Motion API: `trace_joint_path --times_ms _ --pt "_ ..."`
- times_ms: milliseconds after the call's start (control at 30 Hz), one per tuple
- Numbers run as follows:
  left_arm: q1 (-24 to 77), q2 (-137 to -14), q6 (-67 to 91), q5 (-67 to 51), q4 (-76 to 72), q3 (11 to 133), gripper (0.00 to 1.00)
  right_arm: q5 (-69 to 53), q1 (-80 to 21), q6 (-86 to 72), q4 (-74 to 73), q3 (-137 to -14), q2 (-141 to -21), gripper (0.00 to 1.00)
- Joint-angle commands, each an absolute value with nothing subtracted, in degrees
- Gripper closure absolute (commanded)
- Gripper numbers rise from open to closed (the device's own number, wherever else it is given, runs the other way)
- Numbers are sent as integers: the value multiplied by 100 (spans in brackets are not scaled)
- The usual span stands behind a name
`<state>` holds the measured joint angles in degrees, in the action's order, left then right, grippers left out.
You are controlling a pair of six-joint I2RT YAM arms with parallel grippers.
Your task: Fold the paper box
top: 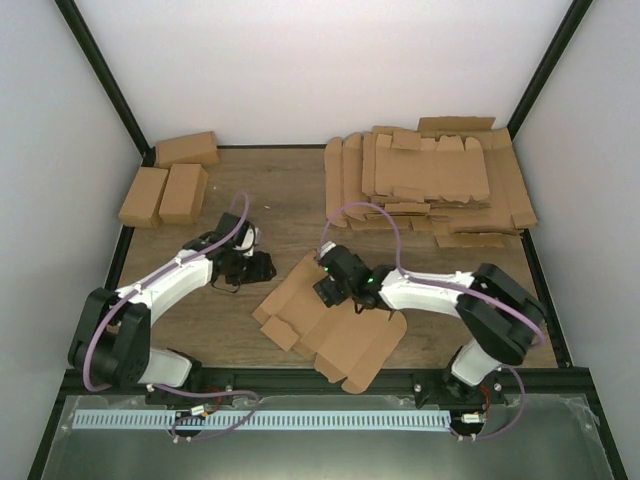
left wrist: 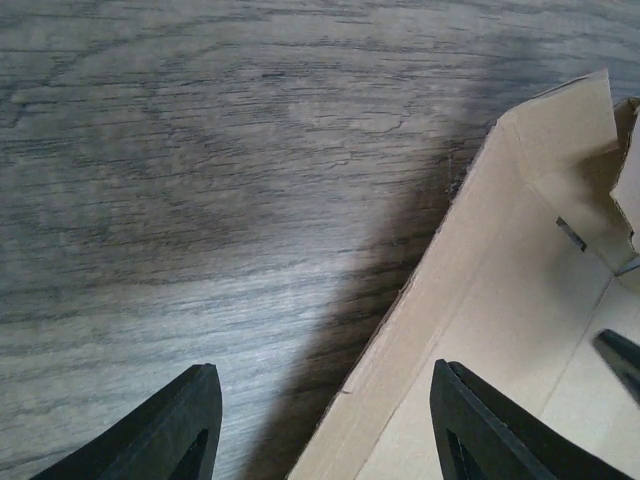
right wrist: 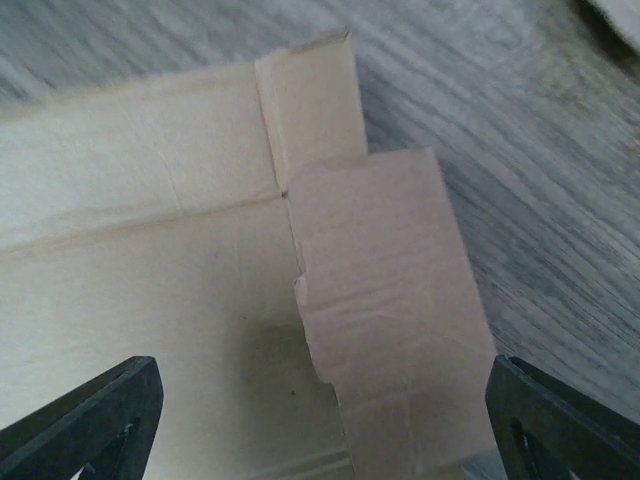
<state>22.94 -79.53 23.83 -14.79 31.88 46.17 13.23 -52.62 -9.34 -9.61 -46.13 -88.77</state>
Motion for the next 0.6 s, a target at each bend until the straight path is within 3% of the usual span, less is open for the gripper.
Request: trace_joint_path --times_ms 0,267,400,567 --pt "2250 -8040 2509 -1692 2491 4502 40 2237 -5506 -165 -862 -4914 -9457 9" --pt "2249 -8043 2383 -1835 2380 4412 40 3944 -5535 -427 -911 -5339 -10246 13" --pt "2250 -8084 2306 -1831 2363 4373 40 4033 -5537 -450 -615 -5189 -10024 19" --pt "2249 -8213 2284 -1803 2305 4394 40 3690 -5537 -267 -488 -5149 -9810 15"
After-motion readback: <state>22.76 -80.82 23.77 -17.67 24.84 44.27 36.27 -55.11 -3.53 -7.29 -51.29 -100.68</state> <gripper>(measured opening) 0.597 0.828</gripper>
